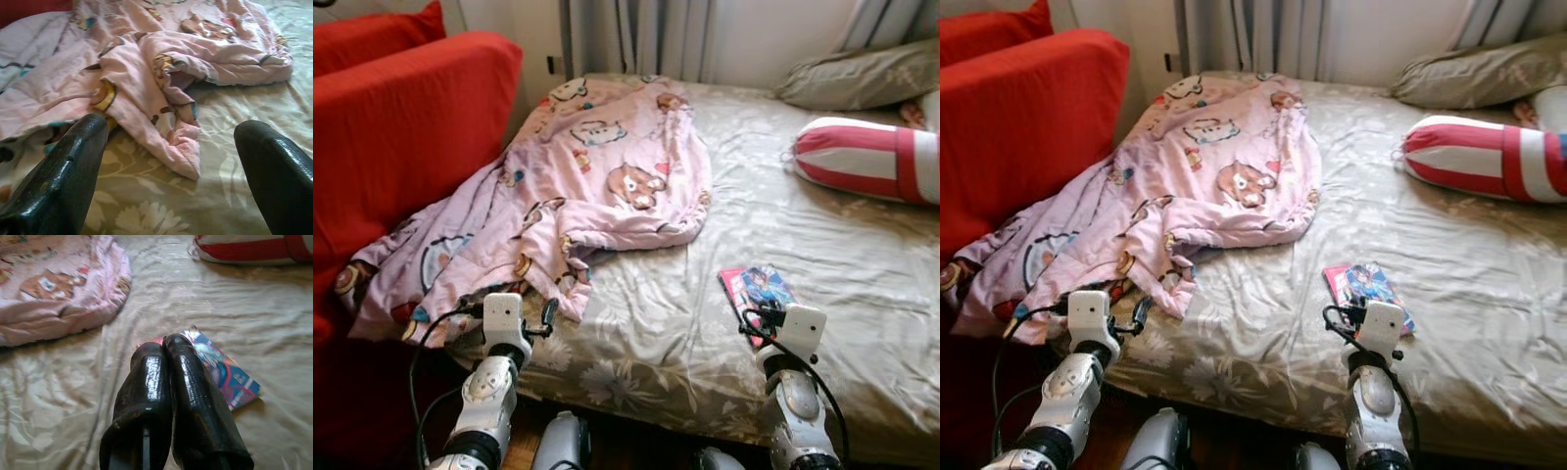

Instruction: Clean up the room

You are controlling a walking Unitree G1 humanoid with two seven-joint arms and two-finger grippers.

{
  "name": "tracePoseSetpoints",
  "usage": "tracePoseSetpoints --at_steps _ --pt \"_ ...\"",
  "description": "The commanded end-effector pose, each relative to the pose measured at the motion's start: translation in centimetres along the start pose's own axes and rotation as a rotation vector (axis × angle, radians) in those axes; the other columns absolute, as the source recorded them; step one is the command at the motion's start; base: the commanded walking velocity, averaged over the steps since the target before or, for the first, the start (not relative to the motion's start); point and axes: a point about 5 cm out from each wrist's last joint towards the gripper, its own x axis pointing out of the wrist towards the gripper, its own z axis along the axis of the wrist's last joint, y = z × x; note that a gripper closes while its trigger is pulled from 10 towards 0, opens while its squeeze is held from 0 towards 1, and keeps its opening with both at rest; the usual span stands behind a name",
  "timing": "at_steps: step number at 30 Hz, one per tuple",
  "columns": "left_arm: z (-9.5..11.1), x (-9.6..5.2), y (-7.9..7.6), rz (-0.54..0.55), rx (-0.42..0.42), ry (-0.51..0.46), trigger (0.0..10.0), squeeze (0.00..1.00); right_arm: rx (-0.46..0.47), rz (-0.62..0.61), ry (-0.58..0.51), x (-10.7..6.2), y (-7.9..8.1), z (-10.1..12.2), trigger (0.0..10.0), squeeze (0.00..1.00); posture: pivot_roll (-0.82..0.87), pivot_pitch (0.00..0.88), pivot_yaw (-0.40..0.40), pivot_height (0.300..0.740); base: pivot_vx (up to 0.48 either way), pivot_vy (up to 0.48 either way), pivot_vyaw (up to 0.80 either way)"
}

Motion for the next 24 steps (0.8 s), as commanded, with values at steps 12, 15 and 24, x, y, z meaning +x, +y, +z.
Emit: tracePoseSetpoints --at_steps 12,15,24 --pt "0.95 0.29 0.12 0.003 -0.021 -0.049 10.0 0.0 -0.007 -0.002 -0.002 -0.03 -0.01 -0.08 10.0 0.0 0.04 0.103 -0.028 0.622 0.0 0.0 0.0" --pt "1.01 0.33 0.1 0.001 -0.02 -0.05 10.0 0.0 -0.022 -0.001 0.033 0.11 0.12 -0.36 10.0 0.0 0.04 0.103 -0.028 0.617 0.0 0.0 0.0" --pt "1.04 0.33 0.06 -0.004 -0.019 -0.052 10.0 0.0 -0.018 0.009 0.0 0.1 0.27 -0.05 10.0 0.0 0.04 0.103 -0.028 0.567 0.0 0.0 0.0"
